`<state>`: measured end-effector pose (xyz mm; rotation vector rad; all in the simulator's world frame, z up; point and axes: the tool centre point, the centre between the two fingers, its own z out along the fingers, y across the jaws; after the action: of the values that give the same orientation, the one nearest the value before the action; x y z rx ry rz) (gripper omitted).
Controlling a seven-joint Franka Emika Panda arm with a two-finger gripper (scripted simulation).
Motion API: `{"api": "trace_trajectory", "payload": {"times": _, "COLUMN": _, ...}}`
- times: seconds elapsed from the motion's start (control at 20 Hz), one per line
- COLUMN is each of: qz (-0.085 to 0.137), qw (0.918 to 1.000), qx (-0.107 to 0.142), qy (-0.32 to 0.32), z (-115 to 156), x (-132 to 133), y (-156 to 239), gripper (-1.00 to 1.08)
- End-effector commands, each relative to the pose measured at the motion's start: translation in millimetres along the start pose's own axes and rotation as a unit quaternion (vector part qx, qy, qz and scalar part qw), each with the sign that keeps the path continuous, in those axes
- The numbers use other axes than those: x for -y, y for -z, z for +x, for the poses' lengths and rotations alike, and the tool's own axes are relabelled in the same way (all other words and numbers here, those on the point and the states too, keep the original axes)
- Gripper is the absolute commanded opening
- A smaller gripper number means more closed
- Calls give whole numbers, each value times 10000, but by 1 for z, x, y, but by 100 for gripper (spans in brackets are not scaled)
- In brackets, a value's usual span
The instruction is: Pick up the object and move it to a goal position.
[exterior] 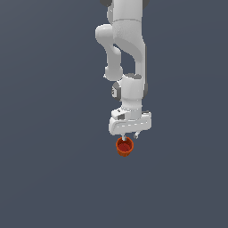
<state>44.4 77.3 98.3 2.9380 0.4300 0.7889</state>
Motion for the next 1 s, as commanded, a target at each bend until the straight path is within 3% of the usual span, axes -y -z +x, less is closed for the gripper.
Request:
{"api": "trace_trajectory", "payload": {"times": 0.0, "qz": 9, "qw": 9999, "qx": -128, "qy": 76, "z": -1, "x": 4, "y": -2, "gripper": 28}}
{"api": "trace_trajectory", "payload": {"times": 0.4, "qz": 36, "qw": 9992, "qx": -338, "qy": 205, "z": -3, "x": 12, "y": -5, "gripper": 28}}
{"api": "trace_trajectory", "payload": {"times": 0.95, "qz": 38, "qw": 9992, "qx": -344, "qy": 210, "z": -3, "x": 12, "y": -18, "gripper": 28}}
